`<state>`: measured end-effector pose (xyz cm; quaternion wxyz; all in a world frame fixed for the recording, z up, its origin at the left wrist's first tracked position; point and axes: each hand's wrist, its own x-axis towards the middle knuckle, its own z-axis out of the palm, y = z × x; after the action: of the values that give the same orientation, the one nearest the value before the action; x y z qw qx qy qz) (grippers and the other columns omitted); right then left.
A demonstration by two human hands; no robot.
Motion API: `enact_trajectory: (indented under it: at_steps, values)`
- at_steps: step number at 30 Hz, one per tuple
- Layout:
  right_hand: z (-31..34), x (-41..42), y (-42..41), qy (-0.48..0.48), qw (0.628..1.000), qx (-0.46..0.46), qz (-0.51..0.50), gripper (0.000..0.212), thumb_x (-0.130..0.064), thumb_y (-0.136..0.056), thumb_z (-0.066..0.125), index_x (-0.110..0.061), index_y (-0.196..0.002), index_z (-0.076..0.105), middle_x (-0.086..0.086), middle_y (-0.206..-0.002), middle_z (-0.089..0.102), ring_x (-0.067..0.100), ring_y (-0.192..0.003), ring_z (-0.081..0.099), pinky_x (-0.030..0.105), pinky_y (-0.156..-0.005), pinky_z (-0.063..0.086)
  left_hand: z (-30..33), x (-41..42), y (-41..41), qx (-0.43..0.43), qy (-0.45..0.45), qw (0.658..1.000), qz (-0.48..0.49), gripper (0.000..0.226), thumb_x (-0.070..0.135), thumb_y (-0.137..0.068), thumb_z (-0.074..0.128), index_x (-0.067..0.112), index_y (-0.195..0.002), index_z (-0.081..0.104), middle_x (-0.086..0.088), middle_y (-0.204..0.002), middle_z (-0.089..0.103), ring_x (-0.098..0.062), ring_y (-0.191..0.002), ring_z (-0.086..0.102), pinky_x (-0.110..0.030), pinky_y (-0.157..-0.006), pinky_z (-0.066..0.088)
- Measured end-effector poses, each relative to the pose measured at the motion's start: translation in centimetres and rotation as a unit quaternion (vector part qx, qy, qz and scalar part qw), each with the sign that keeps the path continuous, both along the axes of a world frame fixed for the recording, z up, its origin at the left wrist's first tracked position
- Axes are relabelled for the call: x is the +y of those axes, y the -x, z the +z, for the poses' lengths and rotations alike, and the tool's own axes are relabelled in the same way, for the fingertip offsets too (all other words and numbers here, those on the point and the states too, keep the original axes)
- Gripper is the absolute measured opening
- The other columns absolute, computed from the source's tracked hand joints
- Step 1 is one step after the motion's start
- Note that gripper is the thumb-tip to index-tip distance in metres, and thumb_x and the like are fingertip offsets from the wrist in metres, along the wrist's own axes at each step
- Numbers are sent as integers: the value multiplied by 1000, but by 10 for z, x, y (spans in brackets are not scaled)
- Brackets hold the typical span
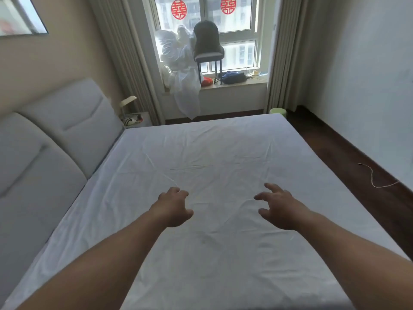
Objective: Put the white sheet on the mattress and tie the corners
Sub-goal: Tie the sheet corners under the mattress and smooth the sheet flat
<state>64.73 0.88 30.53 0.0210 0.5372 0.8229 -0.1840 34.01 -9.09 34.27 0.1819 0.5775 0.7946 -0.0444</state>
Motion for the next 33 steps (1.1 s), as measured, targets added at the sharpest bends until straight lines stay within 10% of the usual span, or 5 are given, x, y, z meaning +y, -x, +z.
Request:
enact_trajectory:
  at_steps: [8,33]
  values:
    - [-17,76,-219,60,996,-14,-63,57,-49,-93,60,-41,-148,45,1,-168,15,33,-148,30,50,-118,34,-28,78,-202,-26,50,998,-20,75,53,-96,61,28,-160,31,-1,-170,18,-33,-151,25,-44,-120,33]
    - [-101,300,-440,140,989,-29,25,64,-41,-95,57,-37,-155,34,-2,-163,27,25,-142,42,43,-116,39,-142,283,-432,-84,96,989,75,74,52,-94,62,23,-157,37,-4,-165,29,-31,-146,38,-43,-117,38]
